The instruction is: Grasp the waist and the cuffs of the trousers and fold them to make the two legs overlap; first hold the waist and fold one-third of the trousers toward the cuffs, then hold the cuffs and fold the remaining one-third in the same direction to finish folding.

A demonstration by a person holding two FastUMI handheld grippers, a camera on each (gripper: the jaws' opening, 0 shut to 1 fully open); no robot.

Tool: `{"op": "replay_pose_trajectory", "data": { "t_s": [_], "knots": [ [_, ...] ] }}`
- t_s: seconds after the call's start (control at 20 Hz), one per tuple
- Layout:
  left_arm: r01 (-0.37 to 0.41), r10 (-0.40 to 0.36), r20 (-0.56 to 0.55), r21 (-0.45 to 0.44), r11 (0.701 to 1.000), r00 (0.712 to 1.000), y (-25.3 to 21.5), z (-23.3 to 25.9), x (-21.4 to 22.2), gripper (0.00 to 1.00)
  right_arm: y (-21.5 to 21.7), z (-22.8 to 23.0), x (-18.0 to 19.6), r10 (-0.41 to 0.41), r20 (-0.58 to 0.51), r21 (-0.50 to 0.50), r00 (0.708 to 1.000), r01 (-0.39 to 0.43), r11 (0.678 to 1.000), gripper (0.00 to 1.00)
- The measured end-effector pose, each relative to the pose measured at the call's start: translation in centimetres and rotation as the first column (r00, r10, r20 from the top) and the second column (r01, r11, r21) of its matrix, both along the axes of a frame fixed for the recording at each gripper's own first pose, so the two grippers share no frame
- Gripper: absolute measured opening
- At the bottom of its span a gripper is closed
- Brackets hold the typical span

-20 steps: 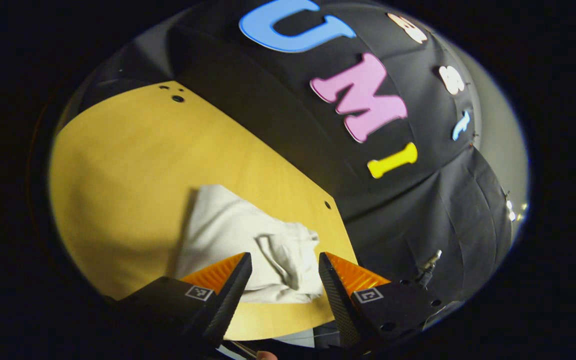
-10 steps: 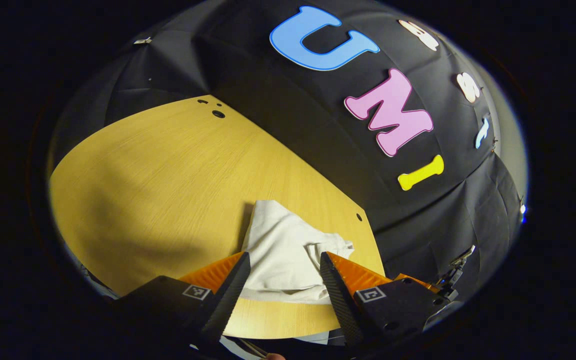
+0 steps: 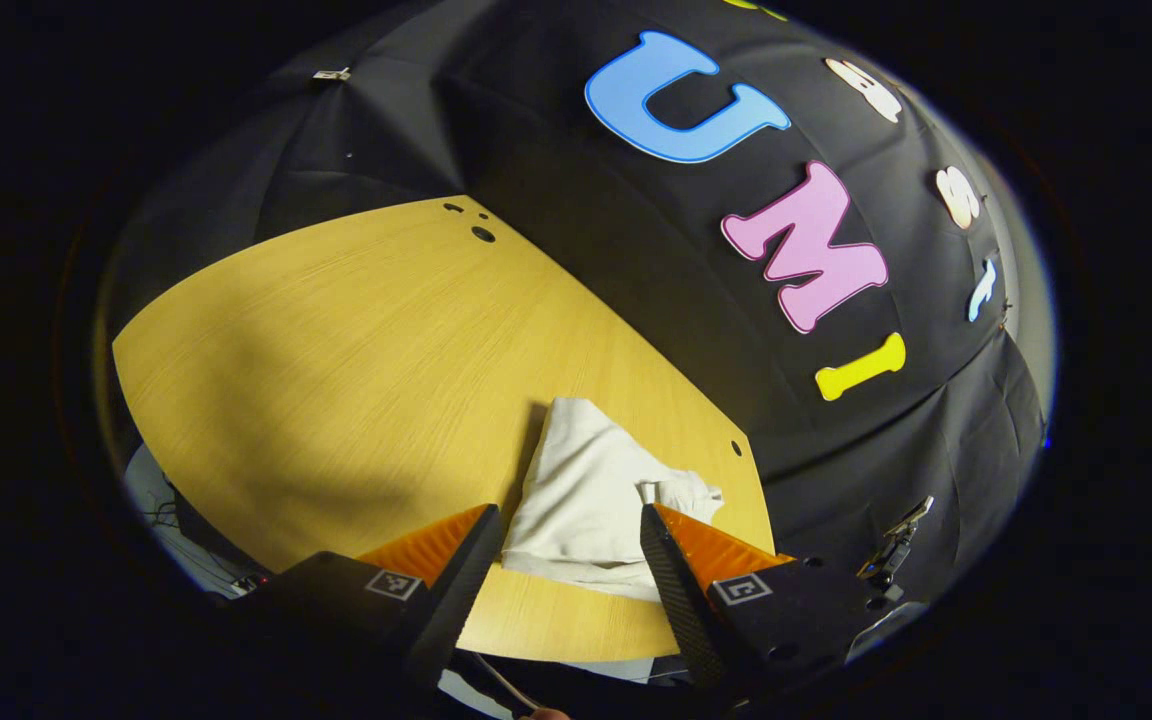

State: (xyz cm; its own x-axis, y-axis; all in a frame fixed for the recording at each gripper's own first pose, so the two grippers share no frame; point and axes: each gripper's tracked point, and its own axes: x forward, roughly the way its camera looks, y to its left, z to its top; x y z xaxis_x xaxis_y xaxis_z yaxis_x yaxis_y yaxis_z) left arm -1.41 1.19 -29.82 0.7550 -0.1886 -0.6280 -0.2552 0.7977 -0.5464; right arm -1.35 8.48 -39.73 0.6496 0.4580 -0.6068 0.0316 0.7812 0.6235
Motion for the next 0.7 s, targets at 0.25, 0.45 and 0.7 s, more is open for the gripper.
{"op": "replay_pose_trajectory", "data": {
  "t_s": [0.25, 0.45, 0.7],
  "knots": [
    [0.001, -0.002, -0.015, -0.013, 1.000, 1.000, -0.3, 0.1, -1.2, 0.90, -0.6, 0.9, -0.7, -0.035, 0.007, 0.006, 0.999, 0.035, 0.999, 0.79],
    [0.020, -0.021, -0.020, -0.016, 1.000, 1.000, -0.8, 0.1, -1.7, 0.90, -1.1, 1.5, -1.6, -0.060, 0.004, 0.018, 0.998, 0.060, 0.998, 0.79],
    [0.033, -0.034, -0.021, -0.021, 0.999, 0.999, -1.3, 0.3, -2.4, 0.90, -1.4, 2.2, -2.1, -0.067, 0.015, 0.011, 0.998, 0.067, 0.998, 0.79]
  ]
}}
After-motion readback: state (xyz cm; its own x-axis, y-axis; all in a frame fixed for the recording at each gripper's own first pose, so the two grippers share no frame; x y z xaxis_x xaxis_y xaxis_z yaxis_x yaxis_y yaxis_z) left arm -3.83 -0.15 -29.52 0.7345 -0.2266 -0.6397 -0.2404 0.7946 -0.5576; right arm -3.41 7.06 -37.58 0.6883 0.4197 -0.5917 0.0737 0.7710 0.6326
